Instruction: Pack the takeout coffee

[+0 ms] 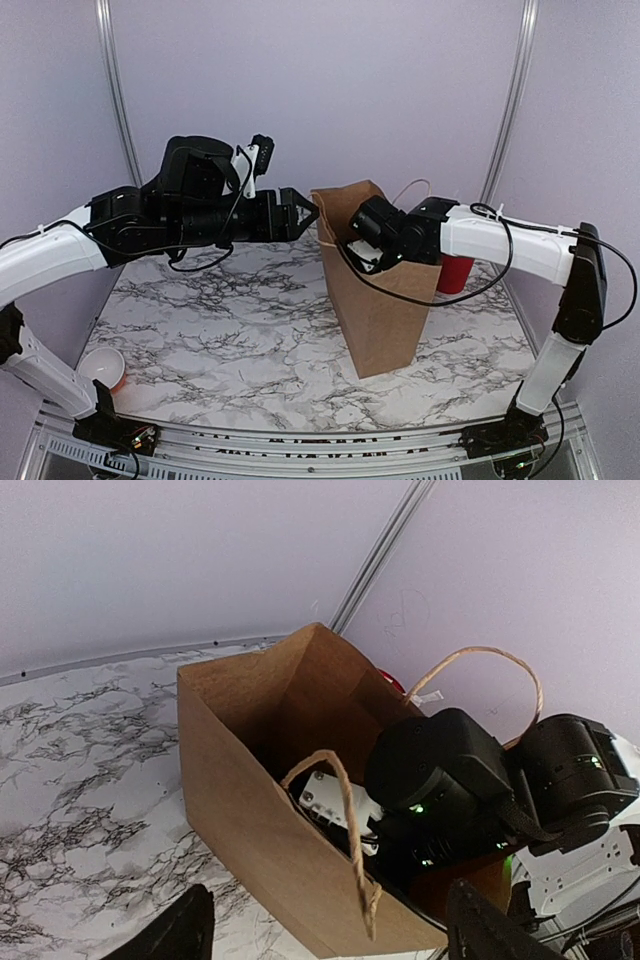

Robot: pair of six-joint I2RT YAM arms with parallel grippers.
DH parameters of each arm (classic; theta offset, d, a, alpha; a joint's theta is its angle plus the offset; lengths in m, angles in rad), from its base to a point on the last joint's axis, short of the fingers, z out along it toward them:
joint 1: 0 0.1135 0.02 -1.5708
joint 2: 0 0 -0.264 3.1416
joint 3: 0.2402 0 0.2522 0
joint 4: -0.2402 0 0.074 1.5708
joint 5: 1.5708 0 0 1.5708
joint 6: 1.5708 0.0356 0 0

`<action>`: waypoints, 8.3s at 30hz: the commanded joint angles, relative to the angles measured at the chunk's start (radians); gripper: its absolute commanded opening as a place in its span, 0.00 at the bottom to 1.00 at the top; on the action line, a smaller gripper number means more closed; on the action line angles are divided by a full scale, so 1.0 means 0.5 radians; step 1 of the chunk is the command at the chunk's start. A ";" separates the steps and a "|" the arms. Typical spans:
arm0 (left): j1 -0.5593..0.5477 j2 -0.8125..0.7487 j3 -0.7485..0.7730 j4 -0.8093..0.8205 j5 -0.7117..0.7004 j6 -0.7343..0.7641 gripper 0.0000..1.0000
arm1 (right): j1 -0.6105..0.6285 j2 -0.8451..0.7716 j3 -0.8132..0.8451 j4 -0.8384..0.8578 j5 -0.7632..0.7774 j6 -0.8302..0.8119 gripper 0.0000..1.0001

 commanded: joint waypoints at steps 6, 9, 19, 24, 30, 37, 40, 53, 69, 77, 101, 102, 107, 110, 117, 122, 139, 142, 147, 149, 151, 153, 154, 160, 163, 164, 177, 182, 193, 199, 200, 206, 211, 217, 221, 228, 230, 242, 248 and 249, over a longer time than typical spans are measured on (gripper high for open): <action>0.012 0.246 0.286 -0.194 0.071 0.076 0.55 | 0.057 0.054 0.006 -0.104 -0.014 -0.057 0.60; 0.012 0.253 0.343 -0.170 0.084 0.074 0.28 | 0.070 0.048 0.010 -0.115 -0.035 -0.071 0.60; 0.004 0.051 0.271 -0.142 -0.020 0.056 0.00 | 0.170 0.125 0.214 -0.219 -0.083 -0.099 0.59; 0.003 -0.030 0.194 -0.138 -0.079 0.054 0.00 | 0.187 0.158 0.263 -0.243 -0.104 -0.103 0.59; -0.012 0.031 0.181 -0.141 0.008 0.067 0.00 | 0.209 0.181 0.340 -0.263 -0.154 -0.108 0.59; -0.043 0.102 0.195 -0.140 0.042 0.072 0.00 | 0.297 0.231 0.302 -0.265 -0.135 -0.075 0.59; -0.044 0.090 0.196 -0.139 0.030 0.085 0.00 | 0.297 0.216 0.247 -0.244 -0.126 -0.057 0.59; -0.044 0.071 0.201 -0.142 0.032 0.081 0.00 | 0.300 0.194 0.142 -0.184 -0.105 -0.032 0.59; -0.048 0.070 0.196 -0.139 0.085 0.047 0.00 | 0.300 0.187 0.049 -0.109 -0.124 -0.019 0.59; -0.049 0.054 0.174 -0.139 0.091 0.028 0.00 | 0.300 0.184 0.004 -0.068 -0.133 -0.014 0.59; -0.061 -0.090 0.169 -0.194 0.034 0.020 0.00 | 0.300 0.186 -0.009 -0.010 -0.130 -0.011 0.59; -0.061 -0.088 0.169 -0.194 0.035 0.019 0.00 | 0.299 0.183 -0.020 0.000 -0.137 -0.010 0.59; -0.066 -0.085 0.150 -0.193 0.030 0.000 0.00 | 0.300 0.167 -0.070 0.041 -0.153 0.010 0.59; -0.071 -0.087 0.151 -0.193 0.020 -0.004 0.00 | 0.301 0.165 -0.084 0.052 -0.153 0.016 0.61; -0.069 -0.070 0.165 -0.193 0.032 0.005 0.00 | 0.298 0.155 -0.120 0.081 -0.157 0.035 0.65; -0.069 -0.063 0.174 -0.193 0.032 0.015 0.00 | 0.300 0.148 -0.148 0.103 -0.162 0.043 0.69; -0.075 -0.023 0.211 -0.194 0.060 0.014 0.00 | 0.300 0.125 -0.120 0.088 -0.142 0.043 0.88; -0.075 -0.024 0.211 -0.195 0.061 0.016 0.00 | 0.300 0.120 -0.085 0.070 -0.139 0.047 0.91; -0.075 -0.021 0.209 -0.196 0.069 0.019 0.00 | 0.300 0.110 0.000 0.019 -0.108 0.051 0.95; -0.076 -0.024 0.206 -0.193 0.071 0.015 0.00 | 0.301 0.103 0.031 -0.001 -0.097 0.053 0.96; -0.076 -0.026 0.204 -0.192 0.071 0.013 0.00 | 0.300 0.103 0.070 -0.015 -0.093 0.053 0.97; -0.075 -0.026 0.203 -0.193 0.072 0.012 0.00 | 0.300 0.095 0.099 -0.028 -0.092 0.056 1.00; -0.075 -0.028 0.202 -0.193 0.072 0.013 0.00 | 0.300 0.091 0.112 -0.032 -0.094 0.058 1.00; -0.074 -0.027 0.196 -0.193 0.084 0.012 0.00 | 0.300 0.071 0.197 -0.063 -0.073 0.072 1.00; -0.074 -0.022 0.188 -0.193 0.087 0.003 0.00 | 0.300 0.055 0.223 -0.061 -0.063 0.085 1.00; -0.075 -0.024 0.188 -0.192 0.089 0.000 0.00 | 0.300 0.053 0.229 -0.058 -0.059 0.090 1.00; -0.088 -0.013 0.187 -0.191 0.086 -0.001 0.00 | 0.300 0.001 0.321 0.007 0.006 0.135 1.00; -0.096 -0.013 0.190 -0.195 0.079 -0.001 0.00 | 0.300 -0.018 0.353 0.020 0.042 0.141 1.00; -0.098 -0.025 0.191 -0.205 0.016 0.013 0.00 | 0.300 -0.036 0.437 0.012 0.088 0.135 1.00; -0.098 -0.030 0.205 -0.213 -0.039 0.037 0.00 | 0.301 -0.048 0.489 0.053 0.095 0.138 1.00; -0.098 -0.026 0.207 -0.216 -0.043 0.040 0.00 | 0.303 -0.050 0.496 0.060 0.099 0.141 1.00; -0.098 -0.029 0.187 -0.220 -0.072 0.042 0.00 | 0.303 -0.063 0.527 0.097 0.102 0.142 1.00; -0.098 -0.037 0.187 -0.221 -0.109 0.057 0.00 | 0.309 -0.064 0.649 0.108 0.088 0.131 1.00; -0.088 -0.036 0.211 -0.233 -0.130 0.089 0.00 | 0.316 -0.038 0.743 0.149 0.061 0.141 1.00; -0.081 -0.049 0.204 -0.237 -0.144 0.087 0.00 | 0.320 -0.053 0.748 0.185 0.073 0.157 1.00; -0.057 -0.104 0.166 -0.238 -0.178 0.085 0.00 | 0.323 -0.074 0.851 0.199 0.097 0.153 1.00; -0.042 -0.112 0.162 -0.237 -0.177 0.077 0.00 | 0.322 -0.059 0.914 0.187 0.096 0.151 1.00; 0.020 -0.173 0.107 -0.229 -0.176 0.054 0.00 | 0.321 -0.124 0.951 0.346 0.081 0.160 1.00; 0.053 -0.228 0.039 -0.210 -0.174 0.048 0.00 | 0.321 -0.188 0.885 0.579 -0.097 0.159 1.00; 0.058 -0.237 0.028 -0.207 -0.171 0.048 0.00 | 0.321 -0.201 0.858 0.637 -0.148 0.162 1.00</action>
